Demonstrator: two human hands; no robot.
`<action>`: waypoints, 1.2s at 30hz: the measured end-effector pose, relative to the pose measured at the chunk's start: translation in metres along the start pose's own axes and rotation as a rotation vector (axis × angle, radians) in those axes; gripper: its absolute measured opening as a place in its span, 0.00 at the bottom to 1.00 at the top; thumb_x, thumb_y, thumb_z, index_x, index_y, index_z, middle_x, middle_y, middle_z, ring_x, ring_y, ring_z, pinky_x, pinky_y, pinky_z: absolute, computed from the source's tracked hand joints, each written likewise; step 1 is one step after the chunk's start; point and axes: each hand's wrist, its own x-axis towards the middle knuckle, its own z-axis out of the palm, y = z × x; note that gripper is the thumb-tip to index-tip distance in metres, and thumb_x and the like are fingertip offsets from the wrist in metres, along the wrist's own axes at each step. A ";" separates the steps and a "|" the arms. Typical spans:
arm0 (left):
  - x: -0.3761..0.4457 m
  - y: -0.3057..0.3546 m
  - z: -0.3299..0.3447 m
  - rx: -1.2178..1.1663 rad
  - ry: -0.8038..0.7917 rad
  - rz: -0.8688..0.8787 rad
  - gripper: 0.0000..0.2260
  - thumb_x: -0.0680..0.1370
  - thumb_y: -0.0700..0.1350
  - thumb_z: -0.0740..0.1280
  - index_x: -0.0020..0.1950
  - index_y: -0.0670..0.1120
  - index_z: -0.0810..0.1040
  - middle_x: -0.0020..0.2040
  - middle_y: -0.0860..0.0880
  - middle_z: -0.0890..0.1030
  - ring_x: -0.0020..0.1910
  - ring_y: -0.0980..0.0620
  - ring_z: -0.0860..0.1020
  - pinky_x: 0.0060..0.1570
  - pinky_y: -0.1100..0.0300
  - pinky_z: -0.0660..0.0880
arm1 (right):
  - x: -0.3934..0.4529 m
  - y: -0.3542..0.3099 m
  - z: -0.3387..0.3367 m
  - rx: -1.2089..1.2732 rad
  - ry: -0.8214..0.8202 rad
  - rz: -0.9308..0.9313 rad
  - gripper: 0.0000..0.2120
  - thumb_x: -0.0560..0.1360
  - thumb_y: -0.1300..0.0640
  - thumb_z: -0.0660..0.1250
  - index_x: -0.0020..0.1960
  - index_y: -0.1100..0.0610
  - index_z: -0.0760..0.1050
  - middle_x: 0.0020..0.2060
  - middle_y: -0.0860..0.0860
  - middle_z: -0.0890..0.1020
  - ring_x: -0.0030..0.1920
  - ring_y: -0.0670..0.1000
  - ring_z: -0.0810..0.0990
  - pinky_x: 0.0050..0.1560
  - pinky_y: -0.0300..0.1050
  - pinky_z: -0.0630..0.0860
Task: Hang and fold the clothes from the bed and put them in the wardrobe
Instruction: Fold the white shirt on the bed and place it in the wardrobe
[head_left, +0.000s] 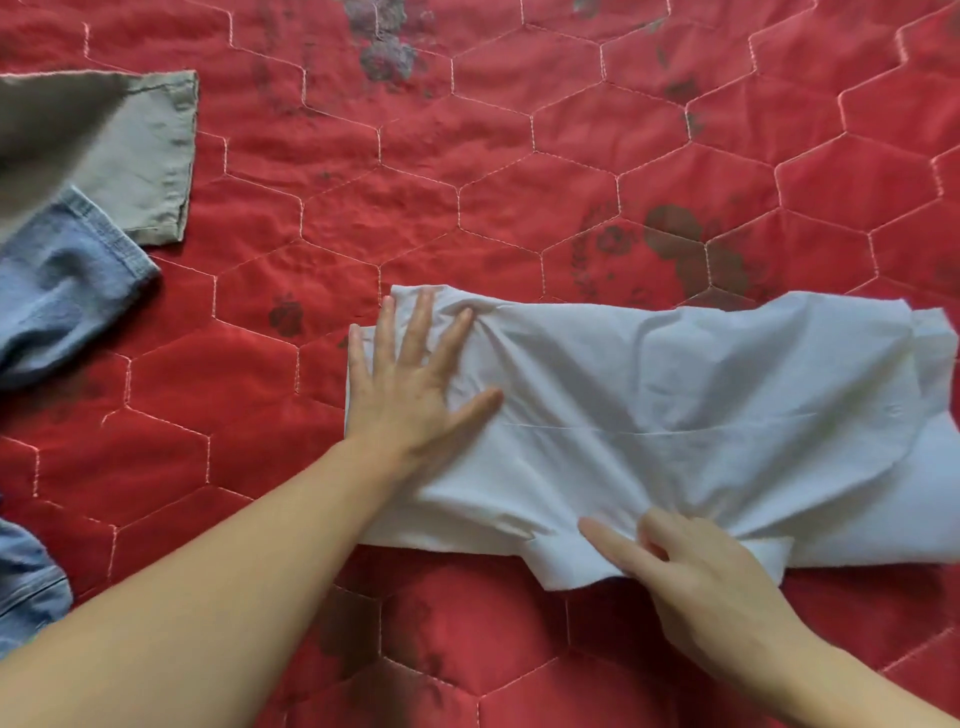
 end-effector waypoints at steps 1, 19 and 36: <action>-0.003 0.004 -0.003 0.014 0.021 0.002 0.36 0.73 0.72 0.51 0.78 0.63 0.44 0.80 0.53 0.38 0.77 0.45 0.35 0.72 0.37 0.35 | -0.001 -0.001 -0.002 0.013 -0.006 -0.008 0.29 0.67 0.65 0.56 0.65 0.48 0.71 0.35 0.48 0.69 0.30 0.49 0.67 0.32 0.41 0.61; -0.061 0.071 -0.019 -0.130 0.350 0.653 0.20 0.68 0.32 0.55 0.53 0.53 0.71 0.46 0.51 0.67 0.41 0.49 0.67 0.41 0.55 0.63 | -0.026 0.056 -0.053 -0.073 0.320 0.218 0.10 0.68 0.63 0.58 0.45 0.50 0.69 0.40 0.48 0.67 0.32 0.53 0.69 0.22 0.39 0.65; -0.069 0.140 0.014 0.047 0.000 0.336 0.27 0.76 0.64 0.54 0.74 0.59 0.65 0.77 0.48 0.62 0.77 0.41 0.57 0.71 0.37 0.49 | 0.012 0.058 -0.022 -0.092 0.263 0.389 0.28 0.75 0.42 0.57 0.72 0.51 0.69 0.72 0.58 0.68 0.71 0.60 0.66 0.66 0.58 0.62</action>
